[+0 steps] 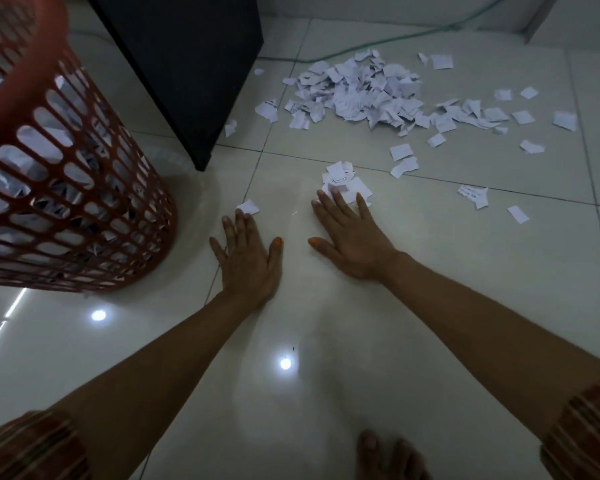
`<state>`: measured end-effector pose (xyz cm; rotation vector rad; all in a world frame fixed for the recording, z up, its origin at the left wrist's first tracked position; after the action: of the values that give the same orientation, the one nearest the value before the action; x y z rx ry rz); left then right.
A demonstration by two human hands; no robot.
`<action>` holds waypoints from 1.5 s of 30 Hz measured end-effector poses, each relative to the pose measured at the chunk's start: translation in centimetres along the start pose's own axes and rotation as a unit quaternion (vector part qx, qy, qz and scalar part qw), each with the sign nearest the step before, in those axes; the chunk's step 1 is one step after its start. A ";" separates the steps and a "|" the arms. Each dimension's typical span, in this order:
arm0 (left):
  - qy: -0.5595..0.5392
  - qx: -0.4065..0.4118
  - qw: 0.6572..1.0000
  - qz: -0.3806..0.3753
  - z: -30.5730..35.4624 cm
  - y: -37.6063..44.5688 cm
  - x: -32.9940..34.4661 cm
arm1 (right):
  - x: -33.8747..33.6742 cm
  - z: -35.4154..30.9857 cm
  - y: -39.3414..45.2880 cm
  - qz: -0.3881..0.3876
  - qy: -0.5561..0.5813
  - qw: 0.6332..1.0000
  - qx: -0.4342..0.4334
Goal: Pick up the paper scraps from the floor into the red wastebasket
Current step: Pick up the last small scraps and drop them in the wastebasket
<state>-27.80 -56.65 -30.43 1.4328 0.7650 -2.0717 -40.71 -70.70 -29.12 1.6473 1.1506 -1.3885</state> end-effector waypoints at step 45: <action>-0.065 0.188 0.979 0.054 10.7 19.9 -0.5 | -5.7 22.6 18.4 0.080 0.051 0.940 0.328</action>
<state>-21.17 -78.27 -30.17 1.4726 0.2428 -2.2793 -32.35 -99.20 -28.64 2.2340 0.6018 -1.7021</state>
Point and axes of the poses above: each hand's wrist, its own y-axis towards the middle knuckle, its own x-axis out of the palm, z = x × y, the point moved 6 cm from there along y, towards the middle knuckle, and after that the axes turned 2 degrees about -y, right-handed, at the moved point
